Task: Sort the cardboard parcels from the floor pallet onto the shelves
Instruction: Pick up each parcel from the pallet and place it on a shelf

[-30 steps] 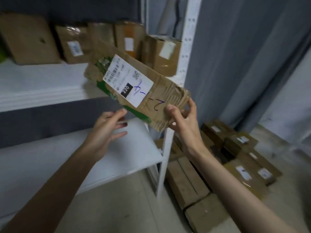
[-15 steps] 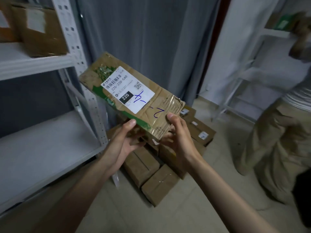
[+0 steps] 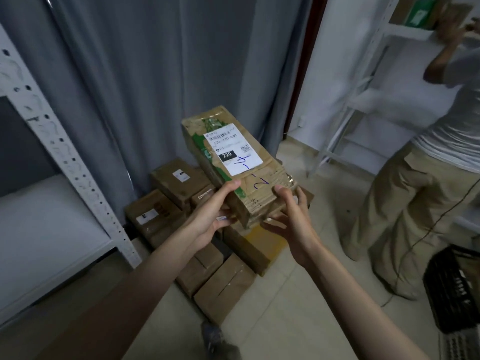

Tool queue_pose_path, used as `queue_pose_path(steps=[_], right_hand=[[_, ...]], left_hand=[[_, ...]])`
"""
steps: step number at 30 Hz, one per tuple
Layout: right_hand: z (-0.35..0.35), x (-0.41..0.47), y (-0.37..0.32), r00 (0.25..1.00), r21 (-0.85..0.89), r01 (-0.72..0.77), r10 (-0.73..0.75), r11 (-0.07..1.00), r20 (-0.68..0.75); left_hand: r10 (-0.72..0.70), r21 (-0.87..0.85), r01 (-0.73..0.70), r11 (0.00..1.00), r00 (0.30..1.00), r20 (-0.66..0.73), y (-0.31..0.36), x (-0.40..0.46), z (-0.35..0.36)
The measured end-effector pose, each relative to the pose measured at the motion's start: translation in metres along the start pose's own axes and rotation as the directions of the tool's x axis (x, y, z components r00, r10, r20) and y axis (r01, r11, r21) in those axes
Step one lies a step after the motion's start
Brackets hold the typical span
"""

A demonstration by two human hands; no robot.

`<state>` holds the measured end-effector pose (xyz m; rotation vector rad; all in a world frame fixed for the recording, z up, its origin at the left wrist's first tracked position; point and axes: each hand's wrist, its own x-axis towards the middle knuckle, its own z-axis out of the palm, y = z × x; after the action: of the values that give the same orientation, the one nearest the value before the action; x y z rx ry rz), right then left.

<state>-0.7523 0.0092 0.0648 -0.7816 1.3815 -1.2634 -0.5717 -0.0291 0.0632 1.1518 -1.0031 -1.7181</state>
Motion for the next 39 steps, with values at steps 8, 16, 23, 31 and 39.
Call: queue_pose_path(steps=[8, 16, 23, 31, 39], right_hand=[[-0.006, 0.112, -0.006, 0.968, -0.138, -0.229, 0.24, 0.964, 0.068], [-0.003, 0.192, 0.018, 0.913, -0.16, -0.403, 0.408, 0.901, -0.007], [0.036, 0.255, 0.036, 0.844, -0.278, -0.502, 0.534, 0.819, 0.051], [0.058, 0.339, 0.071, 0.74, -0.325, -0.589, 0.655, 0.74, 0.153], [0.045, 0.452, 0.143, 0.577, -0.474, -0.652, 0.793, 0.592, 0.197]], left_hand=[[-0.237, -0.051, 0.233, 0.971, 0.967, -0.091, -0.012, 0.122, 0.002], [-0.386, -0.109, 0.374, 0.921, 0.912, -0.138, -0.042, 0.192, -0.005], [-0.45, -0.15, 0.427, 0.892, 0.869, -0.205, -0.058, 0.222, -0.033], [-0.575, -0.354, 0.464, 0.812, 0.739, -0.35, -0.082, 0.279, -0.038], [-0.644, -0.597, 0.325, 0.733, 0.613, -0.458, -0.11, 0.362, -0.031]])
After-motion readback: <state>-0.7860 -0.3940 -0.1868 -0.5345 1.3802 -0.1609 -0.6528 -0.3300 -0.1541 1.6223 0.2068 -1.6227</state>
